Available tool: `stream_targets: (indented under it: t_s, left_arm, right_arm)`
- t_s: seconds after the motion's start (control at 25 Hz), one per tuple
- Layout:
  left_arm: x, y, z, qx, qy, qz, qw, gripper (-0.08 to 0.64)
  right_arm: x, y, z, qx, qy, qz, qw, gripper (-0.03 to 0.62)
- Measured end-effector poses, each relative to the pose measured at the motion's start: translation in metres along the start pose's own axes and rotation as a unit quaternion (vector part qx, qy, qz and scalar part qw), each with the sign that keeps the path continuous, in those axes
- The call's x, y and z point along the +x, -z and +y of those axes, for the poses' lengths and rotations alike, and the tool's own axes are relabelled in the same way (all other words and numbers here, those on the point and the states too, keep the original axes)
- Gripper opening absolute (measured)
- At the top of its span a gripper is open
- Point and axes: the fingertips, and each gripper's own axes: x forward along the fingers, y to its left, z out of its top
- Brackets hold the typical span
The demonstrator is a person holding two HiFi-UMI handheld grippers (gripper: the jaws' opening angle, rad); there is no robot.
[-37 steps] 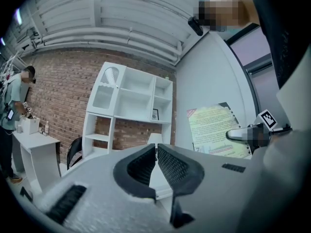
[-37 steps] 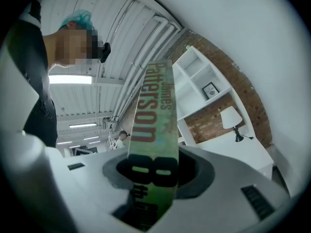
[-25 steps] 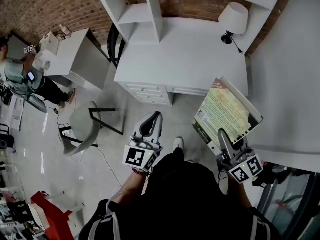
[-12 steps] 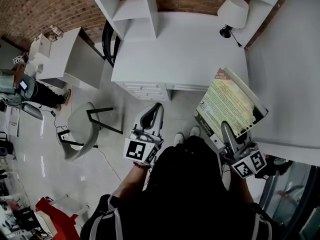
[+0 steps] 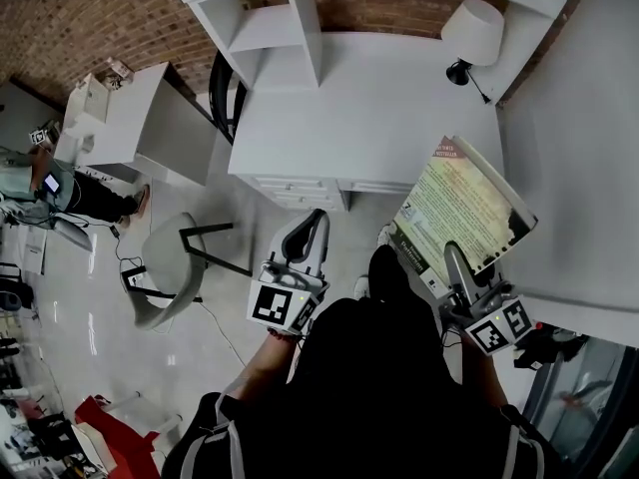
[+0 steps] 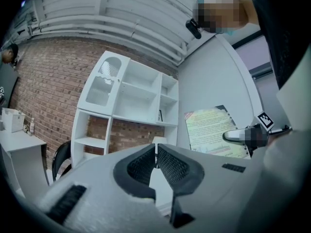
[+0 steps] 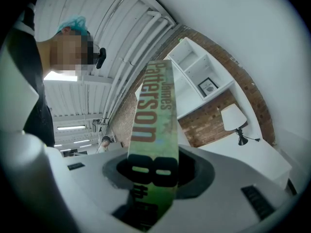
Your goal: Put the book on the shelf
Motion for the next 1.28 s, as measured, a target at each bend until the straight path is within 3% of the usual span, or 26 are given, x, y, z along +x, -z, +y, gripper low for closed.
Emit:
stream_targets:
  t_s: [0.52, 0.72, 1.28]
  left_arm:
    - [0.091, -0.009, 0.046, 0.011, -0.012, -0.002, 0.9999, 0.029]
    - [0.112, -0.007, 0.051, 0.016, -0.005, 0.002, 0.9999, 0.029]
    - [0.229, -0.028, 0.072, 0.027, -0.003, 0.002, 0.9996, 0.028]
  right_arm:
    - [0.088, -0.032, -0.066, 0.019, -0.012, -0.001, 1.0, 0.167]
    - [0.1, -0.037, -0.08, 0.011, -0.013, -0.009, 1.0, 0.167]
    - [0.175, -0.085, -0.163, -0.013, -0.023, -0.012, 1.0, 0.167]
